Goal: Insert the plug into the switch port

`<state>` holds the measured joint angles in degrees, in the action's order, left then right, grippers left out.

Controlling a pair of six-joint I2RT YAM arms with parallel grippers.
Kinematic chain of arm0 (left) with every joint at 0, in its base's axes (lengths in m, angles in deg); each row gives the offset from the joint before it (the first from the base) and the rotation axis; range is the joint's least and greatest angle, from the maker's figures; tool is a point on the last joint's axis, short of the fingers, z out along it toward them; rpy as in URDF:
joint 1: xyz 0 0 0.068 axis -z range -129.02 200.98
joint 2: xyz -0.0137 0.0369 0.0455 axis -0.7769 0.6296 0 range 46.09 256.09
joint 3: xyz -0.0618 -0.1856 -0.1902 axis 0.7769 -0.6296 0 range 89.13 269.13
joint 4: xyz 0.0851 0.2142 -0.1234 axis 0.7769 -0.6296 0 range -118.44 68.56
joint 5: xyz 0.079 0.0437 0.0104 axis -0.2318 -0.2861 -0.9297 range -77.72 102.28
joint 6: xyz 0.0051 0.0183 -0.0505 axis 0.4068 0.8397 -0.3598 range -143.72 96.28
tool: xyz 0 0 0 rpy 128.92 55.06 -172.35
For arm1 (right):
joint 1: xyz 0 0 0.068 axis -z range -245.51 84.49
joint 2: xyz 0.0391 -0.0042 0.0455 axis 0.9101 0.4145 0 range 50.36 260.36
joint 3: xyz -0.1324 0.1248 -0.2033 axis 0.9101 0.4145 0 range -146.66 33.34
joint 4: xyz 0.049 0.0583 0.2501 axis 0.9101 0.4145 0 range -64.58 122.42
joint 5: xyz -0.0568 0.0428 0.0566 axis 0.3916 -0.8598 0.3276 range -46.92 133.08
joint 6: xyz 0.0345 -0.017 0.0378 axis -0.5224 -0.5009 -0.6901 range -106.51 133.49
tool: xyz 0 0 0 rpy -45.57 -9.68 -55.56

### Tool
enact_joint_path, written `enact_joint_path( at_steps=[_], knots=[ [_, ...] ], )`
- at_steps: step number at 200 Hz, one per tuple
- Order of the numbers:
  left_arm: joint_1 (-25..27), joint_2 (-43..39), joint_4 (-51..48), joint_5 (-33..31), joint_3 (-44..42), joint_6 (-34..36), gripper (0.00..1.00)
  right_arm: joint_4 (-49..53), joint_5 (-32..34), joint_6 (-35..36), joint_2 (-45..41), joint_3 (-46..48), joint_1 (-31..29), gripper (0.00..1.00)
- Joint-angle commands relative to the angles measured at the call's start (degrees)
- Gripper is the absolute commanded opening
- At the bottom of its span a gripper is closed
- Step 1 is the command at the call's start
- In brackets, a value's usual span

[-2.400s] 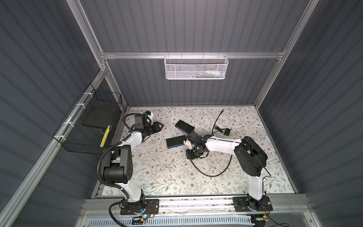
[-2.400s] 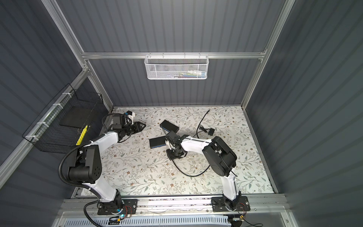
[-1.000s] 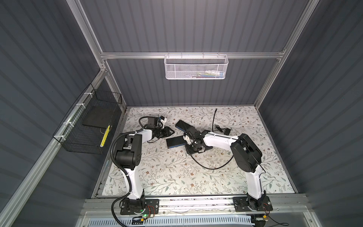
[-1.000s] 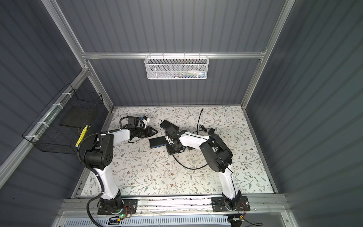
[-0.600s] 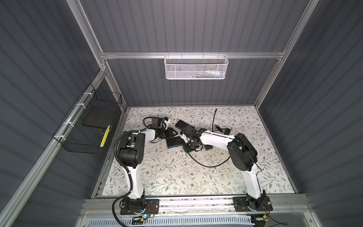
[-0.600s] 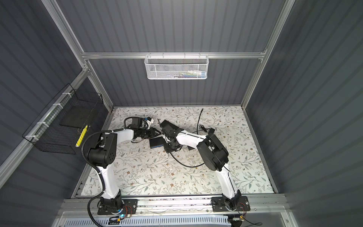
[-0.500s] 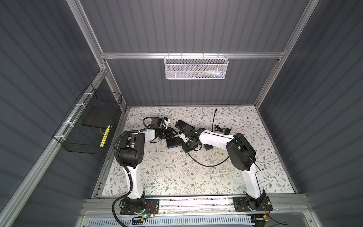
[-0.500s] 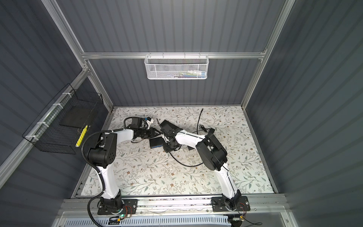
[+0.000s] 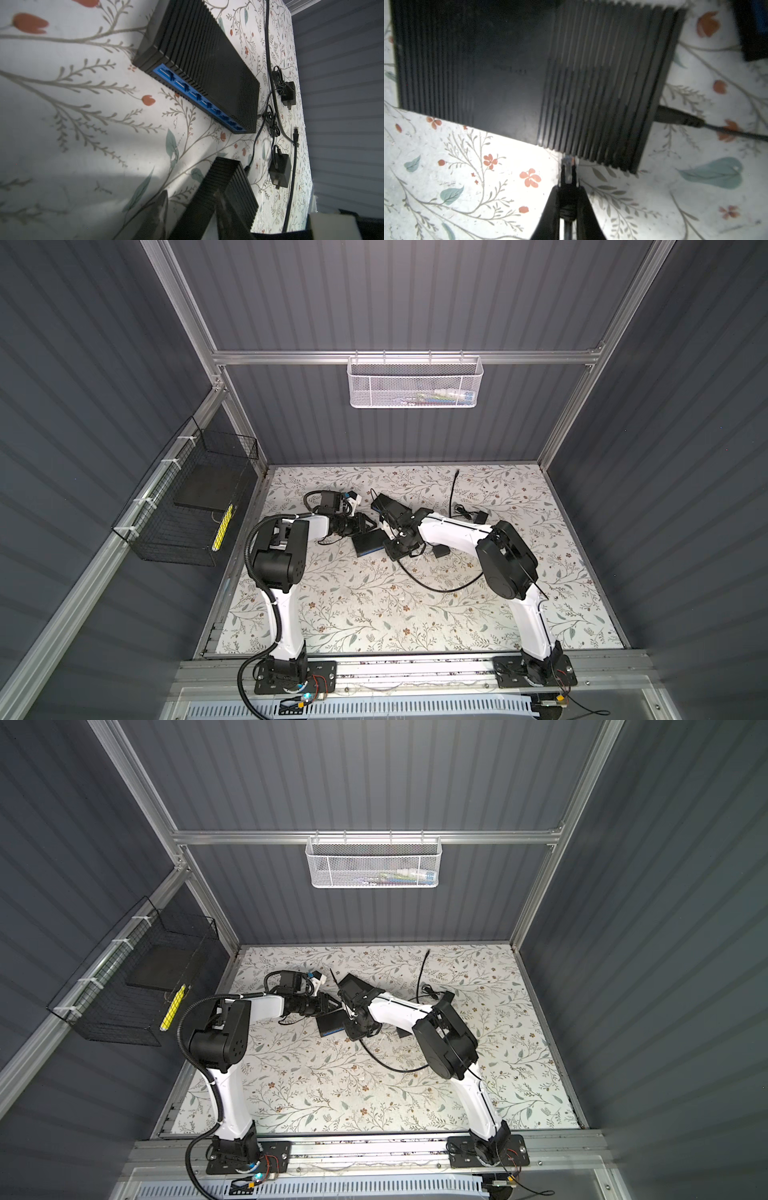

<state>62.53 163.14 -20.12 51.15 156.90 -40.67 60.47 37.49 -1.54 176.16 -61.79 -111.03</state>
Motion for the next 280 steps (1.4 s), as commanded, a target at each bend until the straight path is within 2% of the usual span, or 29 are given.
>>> enact_joint_path(
  at_steps=[1, 64, 230, 280],
  knots=[
    [0.4, 0.9, 0.3, 1.5, -0.9, 0.0, 0.39, 1.8, 1.1, -0.4, 1.8, -1.5, 0.0, 0.00],
    [0.5, 1.1, 0.0, 1.8, -0.6, 0.2, 0.38, 3.7, 4.6, 0.0, 2.6, -3.5, 0.5, 0.00],
    [1.6, 1.4, 0.8, 2.8, -1.0, 0.0, 0.39, 5.6, 5.1, -0.3, 4.8, -8.2, 0.3, 0.00],
    [2.0, 2.3, 1.8, 3.7, -1.0, 0.1, 0.38, 6.5, 6.3, 3.0, 4.1, -8.7, 0.4, 0.00]
  ],
)
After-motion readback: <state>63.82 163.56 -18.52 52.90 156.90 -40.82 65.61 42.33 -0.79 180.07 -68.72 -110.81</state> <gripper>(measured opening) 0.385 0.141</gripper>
